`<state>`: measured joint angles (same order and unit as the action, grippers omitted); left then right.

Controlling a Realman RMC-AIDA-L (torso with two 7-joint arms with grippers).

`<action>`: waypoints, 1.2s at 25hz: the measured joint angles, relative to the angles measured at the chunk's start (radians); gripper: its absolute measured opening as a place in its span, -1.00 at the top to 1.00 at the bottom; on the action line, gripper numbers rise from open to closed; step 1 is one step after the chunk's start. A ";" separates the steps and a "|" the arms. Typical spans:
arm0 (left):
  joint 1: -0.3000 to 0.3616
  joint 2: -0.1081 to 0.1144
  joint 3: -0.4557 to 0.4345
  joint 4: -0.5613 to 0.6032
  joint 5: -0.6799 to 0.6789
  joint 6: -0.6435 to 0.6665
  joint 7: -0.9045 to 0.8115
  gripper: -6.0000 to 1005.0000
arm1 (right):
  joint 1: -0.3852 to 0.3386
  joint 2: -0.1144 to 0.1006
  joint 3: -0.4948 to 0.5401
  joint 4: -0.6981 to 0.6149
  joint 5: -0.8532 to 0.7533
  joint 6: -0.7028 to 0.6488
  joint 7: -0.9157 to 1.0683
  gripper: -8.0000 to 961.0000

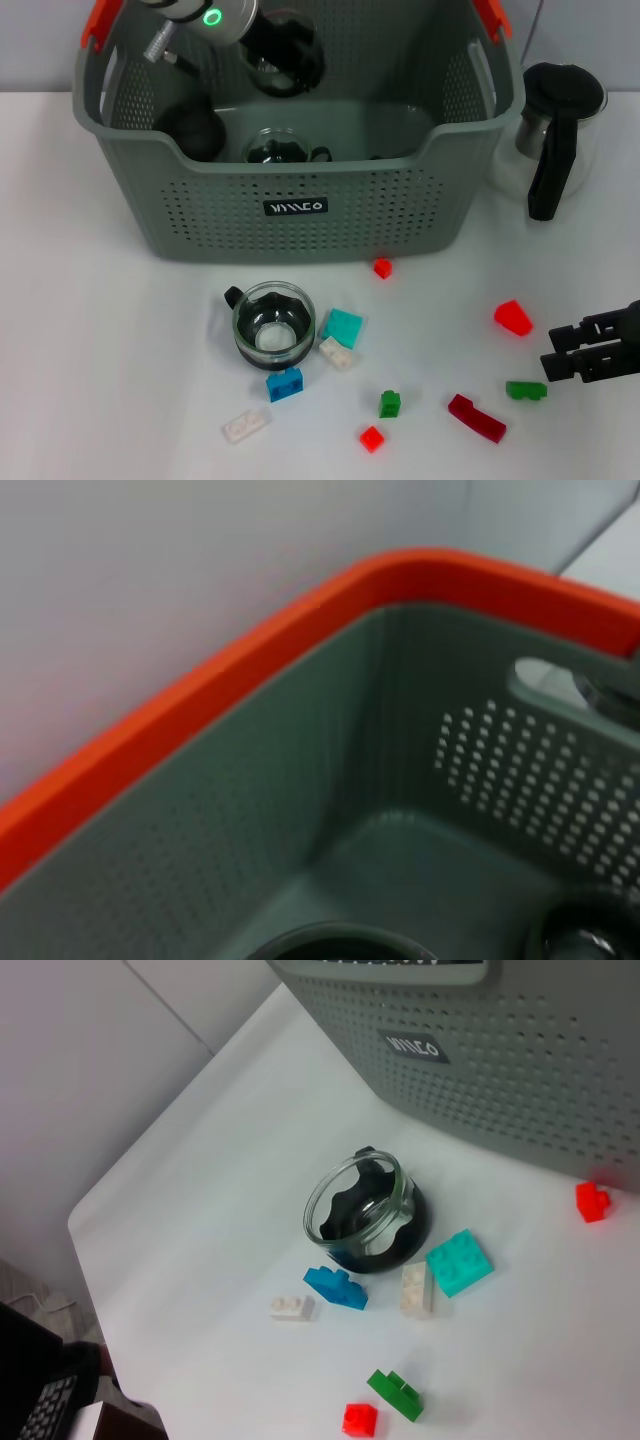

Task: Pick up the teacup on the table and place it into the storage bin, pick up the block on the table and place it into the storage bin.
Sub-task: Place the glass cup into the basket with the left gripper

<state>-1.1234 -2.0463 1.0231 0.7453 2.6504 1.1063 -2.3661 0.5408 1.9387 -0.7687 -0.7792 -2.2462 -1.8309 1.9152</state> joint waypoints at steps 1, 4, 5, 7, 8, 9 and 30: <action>-0.002 -0.001 0.000 0.003 0.004 0.017 0.000 0.88 | 0.000 0.000 0.000 0.000 0.000 0.000 0.000 -0.43; -0.013 0.002 0.000 0.014 0.008 0.086 0.002 0.88 | 0.000 0.000 0.001 0.000 0.000 0.000 -0.001 -0.43; -0.016 0.005 0.005 0.019 0.014 0.119 0.005 0.88 | 0.000 -0.001 0.000 0.000 0.000 0.000 -0.002 -0.43; -0.017 0.005 0.016 0.023 0.021 0.138 0.005 0.88 | -0.001 -0.001 -0.001 0.000 0.000 0.000 -0.007 -0.43; -0.016 0.004 0.026 0.026 0.028 0.146 0.004 0.88 | -0.001 -0.001 0.000 0.000 0.000 0.000 -0.009 -0.43; -0.015 0.000 0.039 0.027 0.036 0.149 0.001 0.88 | -0.002 -0.001 0.000 0.000 0.000 0.000 -0.011 -0.43; -0.012 -0.052 0.144 0.028 0.100 0.141 0.008 0.87 | -0.004 -0.003 0.000 0.000 -0.003 0.002 -0.023 -0.43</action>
<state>-1.1355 -2.0980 1.1669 0.7732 2.7504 1.2473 -2.3578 0.5371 1.9358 -0.7689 -0.7792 -2.2488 -1.8284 1.8919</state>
